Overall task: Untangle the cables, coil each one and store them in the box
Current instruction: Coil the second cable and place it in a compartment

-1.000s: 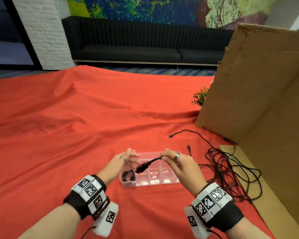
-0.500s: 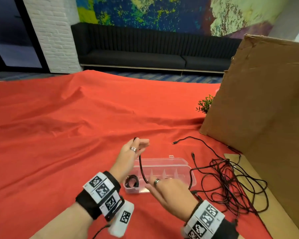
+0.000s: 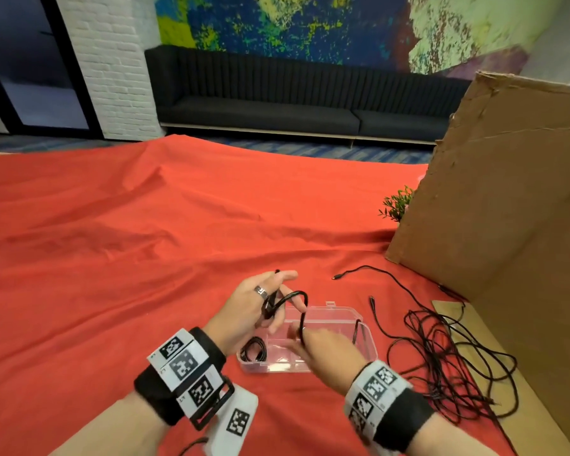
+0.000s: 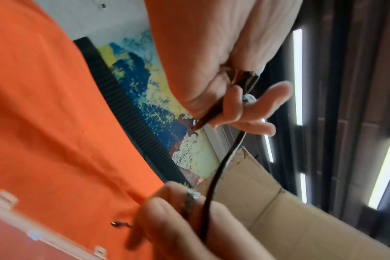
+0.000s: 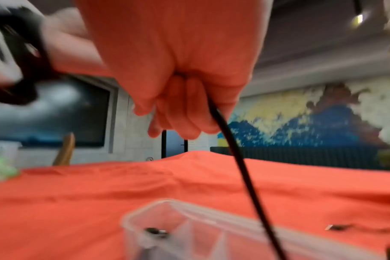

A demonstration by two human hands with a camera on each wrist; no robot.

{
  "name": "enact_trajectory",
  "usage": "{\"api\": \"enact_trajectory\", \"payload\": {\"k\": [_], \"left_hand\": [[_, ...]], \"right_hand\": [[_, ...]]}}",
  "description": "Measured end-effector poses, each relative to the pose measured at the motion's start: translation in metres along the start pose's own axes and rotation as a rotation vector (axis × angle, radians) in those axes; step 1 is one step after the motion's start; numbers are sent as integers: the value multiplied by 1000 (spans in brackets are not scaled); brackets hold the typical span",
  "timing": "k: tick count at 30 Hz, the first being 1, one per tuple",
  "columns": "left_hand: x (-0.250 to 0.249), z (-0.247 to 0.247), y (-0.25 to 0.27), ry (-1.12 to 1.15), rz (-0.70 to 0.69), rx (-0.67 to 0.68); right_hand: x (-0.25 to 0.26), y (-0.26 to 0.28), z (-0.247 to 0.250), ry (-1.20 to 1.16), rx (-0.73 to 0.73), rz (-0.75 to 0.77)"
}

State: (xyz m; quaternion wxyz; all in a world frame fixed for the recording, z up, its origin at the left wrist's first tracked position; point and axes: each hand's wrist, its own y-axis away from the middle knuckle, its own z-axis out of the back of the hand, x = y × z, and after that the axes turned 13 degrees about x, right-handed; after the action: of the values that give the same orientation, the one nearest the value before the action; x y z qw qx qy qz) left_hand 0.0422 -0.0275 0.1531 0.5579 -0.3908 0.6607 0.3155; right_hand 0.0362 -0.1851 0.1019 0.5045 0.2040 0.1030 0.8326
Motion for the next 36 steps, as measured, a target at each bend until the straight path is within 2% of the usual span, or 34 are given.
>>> {"api": "enact_trajectory", "payload": {"k": [3,7,9,12,14,16,19,21,24,27,28,29,32,34,36], "left_hand": [[9,15,-1,-140,126,50],[16,26,12,-33,307,287],[15,23,17,166,304,424],[4,9,19,420,165,599],[-8,-6,15,419,45,509],[-20,-14,7,374,-43,295],[-19,-4,-4,334,-167,37],[-8,6,-9,114,-163,-92],[8,15,-9,-275,-92,-119],[18,22,-4,-737,55,-8],[19,21,-1,-786,108,47],[17,20,1,-742,165,109],[11,12,4,-356,296,344],[7,5,5,-134,263,473],[2,-3,6,78,169,530]], "right_hand": [[7,8,10,-67,-97,43],[-24,8,54,-392,-218,86],[-34,4,62,-498,-227,142],[-27,-7,52,-522,-179,138],[-12,-12,37,-450,-144,109],[6,-10,23,-370,-125,72],[23,7,13,-354,-125,156],[29,21,13,-328,-34,240],[28,32,17,-228,53,288],[8,34,41,-116,-70,135],[-3,33,52,-75,-130,74],[-15,31,61,-38,-179,15],[-38,23,79,-5,-347,-106],[-38,13,79,48,-386,-144],[-28,3,71,-53,-365,-120]]}}
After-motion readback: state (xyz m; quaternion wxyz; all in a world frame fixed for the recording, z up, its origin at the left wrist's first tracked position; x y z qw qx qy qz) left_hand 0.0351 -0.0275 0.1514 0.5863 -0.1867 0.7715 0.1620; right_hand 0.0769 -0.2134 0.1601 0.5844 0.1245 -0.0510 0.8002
